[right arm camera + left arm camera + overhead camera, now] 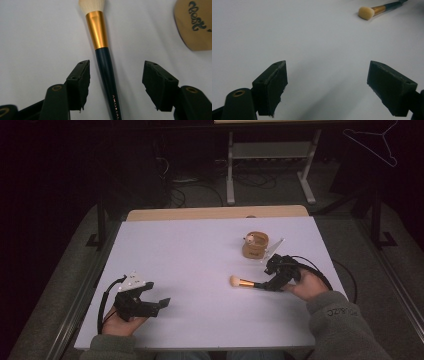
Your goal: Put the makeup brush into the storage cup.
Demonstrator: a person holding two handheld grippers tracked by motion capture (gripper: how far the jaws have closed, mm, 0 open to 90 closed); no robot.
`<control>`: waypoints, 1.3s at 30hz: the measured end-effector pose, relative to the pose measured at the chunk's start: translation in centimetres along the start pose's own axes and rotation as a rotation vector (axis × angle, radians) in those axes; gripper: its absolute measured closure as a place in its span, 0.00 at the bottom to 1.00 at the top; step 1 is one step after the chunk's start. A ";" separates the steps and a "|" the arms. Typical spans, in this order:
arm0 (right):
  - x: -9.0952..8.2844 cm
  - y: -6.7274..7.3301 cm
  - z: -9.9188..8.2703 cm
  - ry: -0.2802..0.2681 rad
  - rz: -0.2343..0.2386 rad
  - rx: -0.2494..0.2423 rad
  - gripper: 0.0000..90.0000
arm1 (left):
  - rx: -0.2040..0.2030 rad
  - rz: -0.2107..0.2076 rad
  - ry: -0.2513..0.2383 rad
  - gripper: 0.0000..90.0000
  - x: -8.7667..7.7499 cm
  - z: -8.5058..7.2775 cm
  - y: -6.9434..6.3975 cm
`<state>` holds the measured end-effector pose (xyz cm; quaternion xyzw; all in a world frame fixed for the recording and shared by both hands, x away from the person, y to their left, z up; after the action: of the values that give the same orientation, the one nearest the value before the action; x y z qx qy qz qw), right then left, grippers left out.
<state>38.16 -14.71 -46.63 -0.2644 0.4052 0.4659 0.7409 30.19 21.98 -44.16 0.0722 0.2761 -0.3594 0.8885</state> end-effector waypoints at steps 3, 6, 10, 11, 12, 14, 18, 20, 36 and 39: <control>0.4 0.1 0.0 0.014 0.012 -0.005 0.46 | -0.001 0.000 -0.001 0.18 0.0 0.0 0.0; 1.0 0.2 0.0 0.036 0.035 -0.018 0.51 | -0.001 0.000 0.000 0.18 0.0 0.0 0.0; 1.5 0.4 0.0 0.064 0.042 -0.043 0.56 | 0.002 -0.002 0.001 0.18 0.0 0.0 0.0; 1.6 0.5 0.1 0.072 0.044 -0.056 0.58 | 0.000 -0.003 0.000 0.18 0.1 0.0 0.0; 1.7 0.5 0.1 0.077 0.042 -0.062 0.59 | 0.002 -0.003 0.001 0.18 0.1 0.0 0.0; 1.8 0.6 0.2 0.088 0.041 -0.073 0.61 | 0.002 -0.004 0.001 0.18 0.1 0.0 0.0; 1.9 0.7 0.3 0.108 0.048 -0.085 0.64 | 0.001 -0.004 0.000 0.18 0.0 0.0 0.0; 2.1 0.6 0.3 0.114 0.051 -0.090 0.66 | 0.001 -0.004 0.000 0.18 0.0 0.0 0.0; 2.6 0.8 0.0 0.139 0.082 -0.099 0.78 | -0.002 -0.005 0.001 0.18 0.1 -0.1 0.0; 2.6 0.7 0.0 0.136 0.087 -0.092 0.80 | 0.001 -0.005 0.002 0.18 0.1 -0.1 0.0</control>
<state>38.15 -13.17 -48.83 -0.3114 0.4438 0.4967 0.6778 30.21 21.91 -44.27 0.0724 0.2772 -0.3614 0.8873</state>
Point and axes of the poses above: each handheld gripper's, and its own axes: x roughly forward along the jaws, z roughly out of its top, y roughly to its left, the point moved 7 cm from there along x, roughly forward along the jaws, and after that the axes turned 6 degrees about -y, right-handed, at the moved point
